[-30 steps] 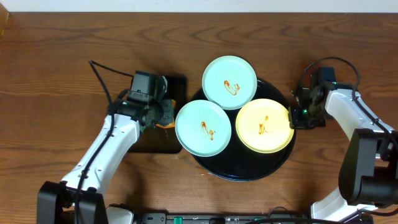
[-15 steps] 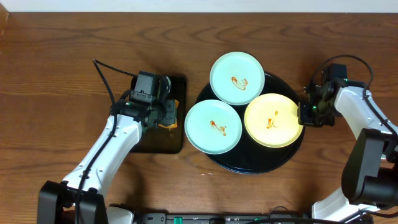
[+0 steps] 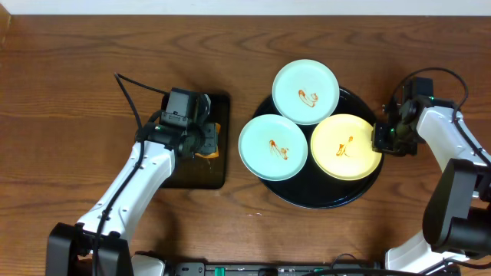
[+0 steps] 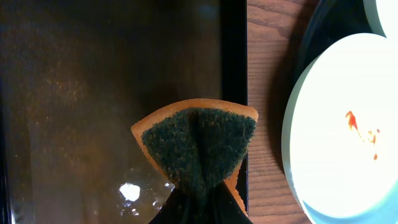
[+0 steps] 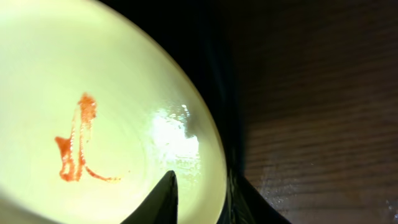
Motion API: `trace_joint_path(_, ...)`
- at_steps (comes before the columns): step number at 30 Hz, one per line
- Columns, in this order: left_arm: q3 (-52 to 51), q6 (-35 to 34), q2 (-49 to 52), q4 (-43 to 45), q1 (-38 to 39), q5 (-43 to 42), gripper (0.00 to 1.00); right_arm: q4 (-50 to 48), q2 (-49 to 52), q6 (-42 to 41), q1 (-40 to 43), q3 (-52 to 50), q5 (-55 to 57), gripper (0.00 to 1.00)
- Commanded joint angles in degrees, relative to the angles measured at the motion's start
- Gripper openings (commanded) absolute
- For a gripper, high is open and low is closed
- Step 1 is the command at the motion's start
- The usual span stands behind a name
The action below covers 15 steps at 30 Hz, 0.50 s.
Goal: Clean dirty plates on tray and stack at the side
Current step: 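Move the right gripper to the yellow plate rim and grasp it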
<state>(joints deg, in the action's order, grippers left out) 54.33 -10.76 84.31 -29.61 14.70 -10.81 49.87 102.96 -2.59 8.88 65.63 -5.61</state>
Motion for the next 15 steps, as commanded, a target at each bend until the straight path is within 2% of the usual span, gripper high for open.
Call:
trace_joint_path(1,0.2,-0.7,-0.1,0.1,0.0,-0.3,0.08,-0.4,-1.7,1.4,0.0,1.1,-2.4,0.28)
trace_joint_path(5,0.2,-0.7,-0.1,0.1,0.0,-0.3,0.08,-2.3,-1.7,1.7,0.0,1.1,-2.5,0.39)
trace_joint_path(8,0.2,-0.7,-0.1,0.1,0.0,-0.3,0.08,-5.2,-1.7,6.1,0.0,1.1,-8.5,0.46)
trace_joint_path(11,0.2,-0.7,-0.1,0.1,0.0,-0.3,0.08,-7.2,-1.7,9.8,0.0,1.1,-15.6,0.48)
trace_joint_path(15,0.2,-0.7,-0.1,0.1,0.0,-0.3,0.08,-7.2,-1.7,10.0,0.0,1.1,-15.1,0.52)
